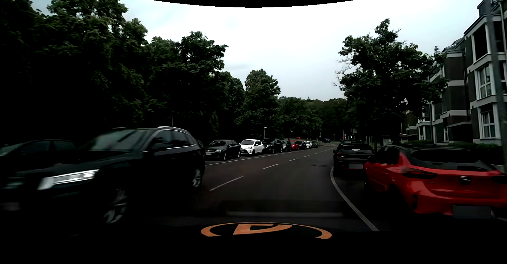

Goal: Follow the waypoints while adhering to traffic rules and regulations

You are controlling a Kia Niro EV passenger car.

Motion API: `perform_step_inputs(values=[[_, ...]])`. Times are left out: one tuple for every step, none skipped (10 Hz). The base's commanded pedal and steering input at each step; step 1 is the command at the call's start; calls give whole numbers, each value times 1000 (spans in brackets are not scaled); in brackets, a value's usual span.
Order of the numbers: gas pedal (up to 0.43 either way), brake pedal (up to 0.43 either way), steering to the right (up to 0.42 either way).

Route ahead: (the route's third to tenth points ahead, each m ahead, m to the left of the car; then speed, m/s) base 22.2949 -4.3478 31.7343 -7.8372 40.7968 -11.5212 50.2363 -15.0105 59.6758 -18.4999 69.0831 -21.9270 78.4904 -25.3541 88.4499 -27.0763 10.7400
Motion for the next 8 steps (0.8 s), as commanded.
perform_step_inputs(values=[[157,0,91],[157,0,92],[157,0,92],[157,0,93],[157,0,95],[157,0,95],[157,0,94],[157,0,92]])
